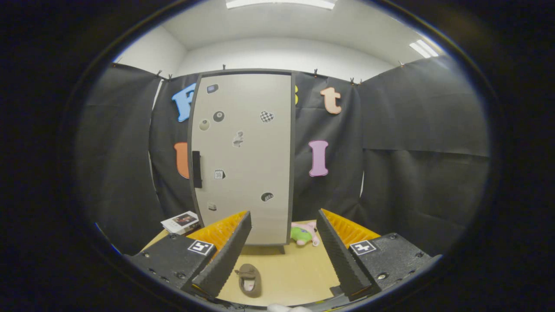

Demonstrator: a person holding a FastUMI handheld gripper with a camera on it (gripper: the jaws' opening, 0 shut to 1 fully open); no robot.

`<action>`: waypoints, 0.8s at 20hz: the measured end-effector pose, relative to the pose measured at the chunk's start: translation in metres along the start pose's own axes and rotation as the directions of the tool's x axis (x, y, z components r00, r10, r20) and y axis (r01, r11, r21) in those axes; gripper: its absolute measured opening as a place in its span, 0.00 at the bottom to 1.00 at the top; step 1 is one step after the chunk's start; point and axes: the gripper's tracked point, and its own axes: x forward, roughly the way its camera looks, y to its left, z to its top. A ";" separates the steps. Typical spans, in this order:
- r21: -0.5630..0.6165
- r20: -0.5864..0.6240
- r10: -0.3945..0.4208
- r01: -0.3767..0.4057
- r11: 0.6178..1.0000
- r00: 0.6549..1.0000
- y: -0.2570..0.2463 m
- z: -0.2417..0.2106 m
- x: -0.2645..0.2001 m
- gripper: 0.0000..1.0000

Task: Open the shoe cabinet door, grab the shoes and put them into the shoe cabinet, then close the shoe cabinet door.

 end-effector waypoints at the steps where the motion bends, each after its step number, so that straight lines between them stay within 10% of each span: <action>1: -0.012 -0.002 0.005 -0.005 1.000 1.000 0.005 0.000 0.005 0.99; 16: 0.029 0.003 0.275 -0.275 0.961 0.962 0.212 0.036 0.157 0.99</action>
